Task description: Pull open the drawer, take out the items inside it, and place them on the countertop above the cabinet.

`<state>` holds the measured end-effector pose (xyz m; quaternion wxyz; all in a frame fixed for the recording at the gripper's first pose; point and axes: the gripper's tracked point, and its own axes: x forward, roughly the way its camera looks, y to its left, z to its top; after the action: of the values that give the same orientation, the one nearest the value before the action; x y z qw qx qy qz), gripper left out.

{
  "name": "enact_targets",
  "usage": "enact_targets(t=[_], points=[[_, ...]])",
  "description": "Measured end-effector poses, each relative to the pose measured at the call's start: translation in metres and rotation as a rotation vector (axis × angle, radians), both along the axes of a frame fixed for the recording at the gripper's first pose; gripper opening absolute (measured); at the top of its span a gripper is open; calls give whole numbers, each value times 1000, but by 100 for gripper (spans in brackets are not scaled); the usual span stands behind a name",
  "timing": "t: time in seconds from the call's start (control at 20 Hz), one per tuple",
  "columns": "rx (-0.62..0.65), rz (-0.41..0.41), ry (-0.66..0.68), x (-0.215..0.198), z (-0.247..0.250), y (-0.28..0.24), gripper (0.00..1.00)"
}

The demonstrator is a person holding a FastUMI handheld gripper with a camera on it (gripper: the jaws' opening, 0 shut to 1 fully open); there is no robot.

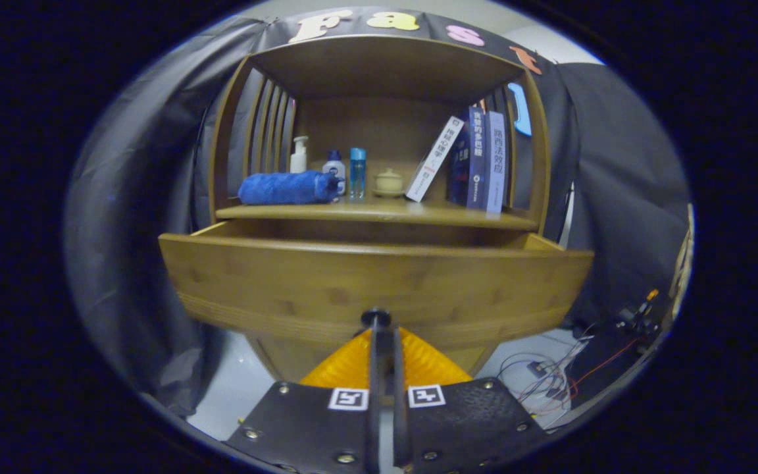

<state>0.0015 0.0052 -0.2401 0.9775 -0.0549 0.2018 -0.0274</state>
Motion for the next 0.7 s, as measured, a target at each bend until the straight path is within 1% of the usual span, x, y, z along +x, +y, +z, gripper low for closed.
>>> enact_targets(t=[0.05, 0.1, 0.2, 0.3, 0.35, 0.4, 0.45, 0.55, 0.6, 0.65, 0.7], points=[[-7, -3, 17, 4, -19, -5, 5], [-7, -36, -3, 6, -25, -13, 2], [11, -47, -80, 9, -9, -14, 2], [2, -53, -161, 17, 14, -16, 30], [-10, -53, -181, 21, 20, -17, 44], [-7, -58, -179, 24, 22, -18, 44], [12, -35, -158, 27, 13, -11, 46], [44, -19, -122, 33, 2, -4, 47], [53, -24, -117, 34, -1, -5, 55], [58, -39, -117, 38, -2, -9, 58], [80, -24, -113, 43, -7, -4, 60]])
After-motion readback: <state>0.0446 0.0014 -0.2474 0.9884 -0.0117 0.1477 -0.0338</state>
